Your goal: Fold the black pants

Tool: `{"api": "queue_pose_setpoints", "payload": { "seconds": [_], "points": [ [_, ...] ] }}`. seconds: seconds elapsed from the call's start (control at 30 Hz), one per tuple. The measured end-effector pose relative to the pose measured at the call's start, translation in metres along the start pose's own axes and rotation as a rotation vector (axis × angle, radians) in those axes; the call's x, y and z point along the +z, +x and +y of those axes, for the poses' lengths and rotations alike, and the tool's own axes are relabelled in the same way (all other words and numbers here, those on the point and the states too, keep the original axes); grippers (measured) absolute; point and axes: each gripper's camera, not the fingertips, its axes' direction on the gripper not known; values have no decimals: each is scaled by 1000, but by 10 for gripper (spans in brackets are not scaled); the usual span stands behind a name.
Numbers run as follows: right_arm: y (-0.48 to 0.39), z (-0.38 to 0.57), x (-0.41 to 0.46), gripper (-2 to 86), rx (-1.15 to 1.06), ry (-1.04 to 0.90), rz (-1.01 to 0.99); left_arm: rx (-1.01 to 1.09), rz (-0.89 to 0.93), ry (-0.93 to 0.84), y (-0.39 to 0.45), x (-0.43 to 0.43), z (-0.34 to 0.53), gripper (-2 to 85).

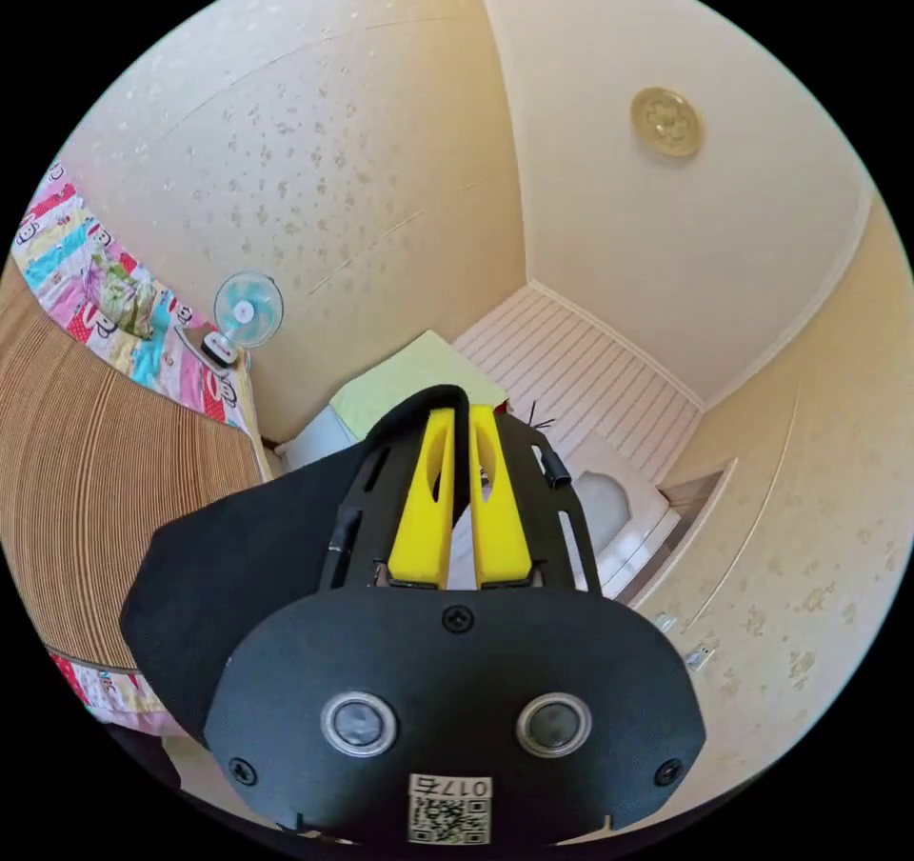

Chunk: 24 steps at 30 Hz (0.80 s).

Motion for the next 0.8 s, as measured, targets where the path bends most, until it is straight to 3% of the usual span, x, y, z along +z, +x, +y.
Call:
{"api": "queue_pose_setpoints", "payload": {
  "seconds": [0.07,0.2,0.33,0.47,0.63,0.8],
  "points": [
    [10,-10,-20,21,12,-23,-90,58,13,-23,17,8,-3,88],
    [16,-12,-65,15,50,23,-91,212,-18,-64,59,18,-1,108],
    [25,-27,-137,12,39,146,-170,300,-189,-102,91,33,5,161],
    [29,-43,-201,12,1,252,-175,374,-411,-2,115,40,3,225],
    [43,-53,-256,13,-24,314,-143,331,-495,78,105,54,-20,192],
    [81,-35,-259,13,9,330,-221,304,-380,152,95,41,-22,186]
  ]
}}
